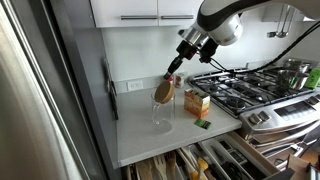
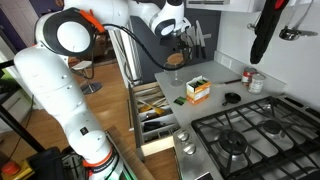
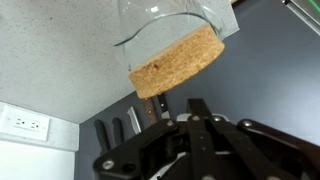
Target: Put the lid on the glass jar
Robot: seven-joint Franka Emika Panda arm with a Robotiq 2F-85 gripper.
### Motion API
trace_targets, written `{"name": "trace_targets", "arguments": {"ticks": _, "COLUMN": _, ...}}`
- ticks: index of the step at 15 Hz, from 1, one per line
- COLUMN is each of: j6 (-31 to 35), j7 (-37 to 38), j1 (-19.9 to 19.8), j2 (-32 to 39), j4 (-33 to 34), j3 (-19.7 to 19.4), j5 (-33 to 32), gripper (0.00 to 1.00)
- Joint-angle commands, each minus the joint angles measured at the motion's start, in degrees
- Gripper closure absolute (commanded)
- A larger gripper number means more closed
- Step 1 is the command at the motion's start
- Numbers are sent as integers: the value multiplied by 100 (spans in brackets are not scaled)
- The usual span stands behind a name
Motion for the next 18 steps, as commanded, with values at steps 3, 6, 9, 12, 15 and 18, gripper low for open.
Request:
{"name": "trace_targets", "arguments": {"ticks": 3, "j6": 30, "j7": 77, "j1": -45, "j2": 102, "j4": 2, "j3": -36, "j5": -383, "gripper": 100}}
{"name": "trace_targets", "arguments": {"ticks": 6, "j6": 15, "j7": 94, "j1": -63, "j2": 146, "j4": 4, "j3": -37, "j5": -485, "gripper": 100}}
{"name": "trace_targets", "arguments": {"ticks": 9, "j6": 19, "j7": 160, "j1": -84, "j2": 176, "j4": 7, "j3": -44, "j5": -618, "gripper": 100}}
{"name": "trace_targets", "arguments": {"ticks": 12, "j6": 18, "j7": 224, "j1": -107, "j2": 184, "j4": -10, "j3": -51, "j5": -711, "gripper": 100}}
{"name": "trace_targets", "arguments": {"ticks": 15, "j6": 51, "j7": 253, "j1": -127, "j2": 186, "j4": -55, "j3": -49, "j5": -638, "gripper": 100}}
{"name": "trace_targets", "arguments": {"ticks": 18, "j6": 149, "j7": 286, "j1": -142, "j2": 174, "j4": -124, "j3": -45, "j5": -506, "gripper": 100}}
